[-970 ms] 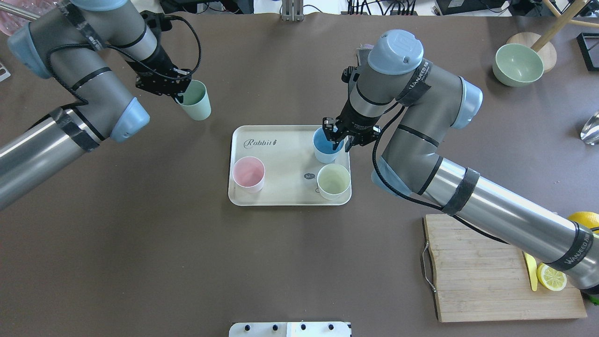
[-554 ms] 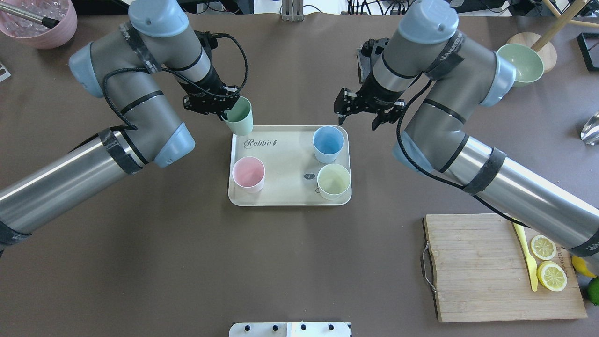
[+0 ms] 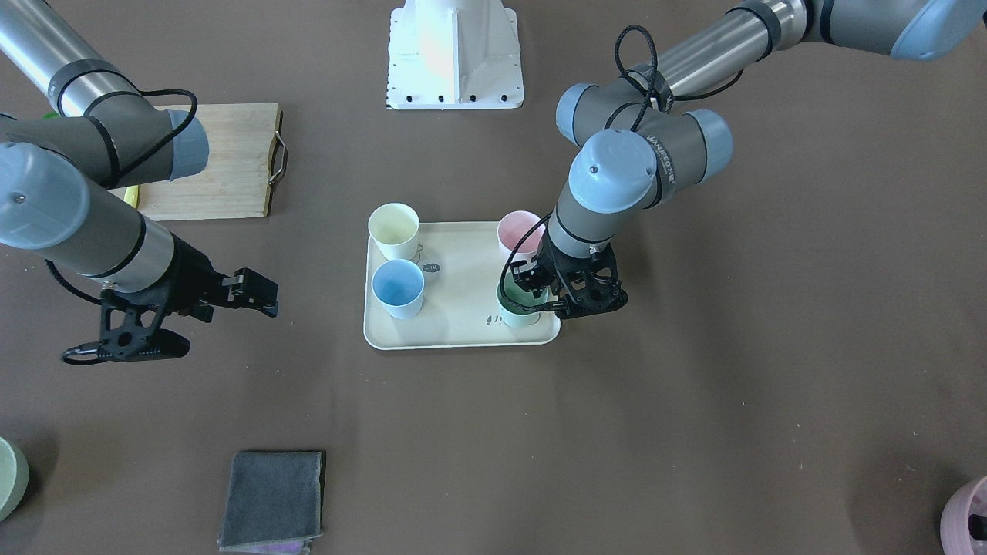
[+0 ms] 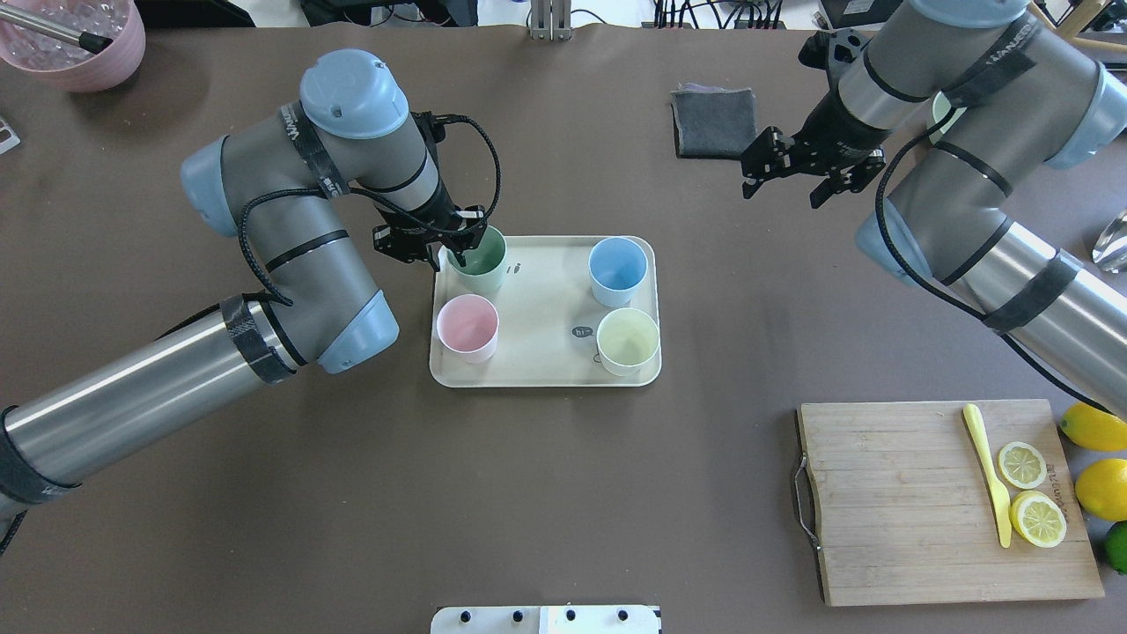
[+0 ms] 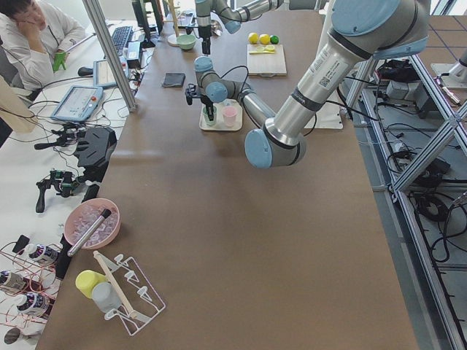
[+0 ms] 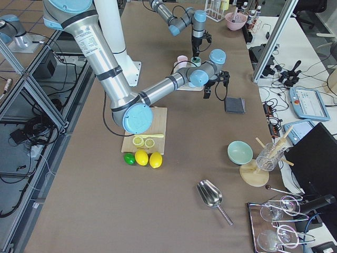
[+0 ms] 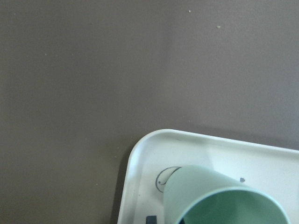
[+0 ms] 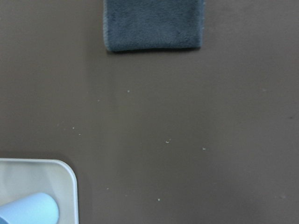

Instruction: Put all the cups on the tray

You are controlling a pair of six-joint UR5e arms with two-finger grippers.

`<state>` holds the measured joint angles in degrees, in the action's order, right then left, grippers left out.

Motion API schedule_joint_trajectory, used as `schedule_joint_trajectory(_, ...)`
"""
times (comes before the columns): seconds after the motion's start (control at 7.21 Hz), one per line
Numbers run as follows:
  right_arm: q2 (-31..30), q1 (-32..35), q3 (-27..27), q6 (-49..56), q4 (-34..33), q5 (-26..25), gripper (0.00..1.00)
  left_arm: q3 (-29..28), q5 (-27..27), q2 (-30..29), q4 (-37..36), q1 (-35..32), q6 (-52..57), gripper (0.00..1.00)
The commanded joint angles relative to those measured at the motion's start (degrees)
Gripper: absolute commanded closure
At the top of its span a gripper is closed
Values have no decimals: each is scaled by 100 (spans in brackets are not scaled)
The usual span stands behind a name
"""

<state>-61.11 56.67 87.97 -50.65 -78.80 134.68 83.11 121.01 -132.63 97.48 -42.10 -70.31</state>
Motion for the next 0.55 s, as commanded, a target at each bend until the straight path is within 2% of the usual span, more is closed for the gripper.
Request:
schedule_joint_trajectory(0.0,-382,457,10,649,-13,76,0,1253,526,734,-1137,-996,1624,1)
schedule_joint_trajectory(0.14,-645,711,10,1183,-13,76,0,1922,537,1435,-1404,-1463,2600,2)
schedule_joint_trajectory(0.42,-1181,1230,-86,2465,-13,67,0,2086,555,2465,-1442,-2465,4542,2)
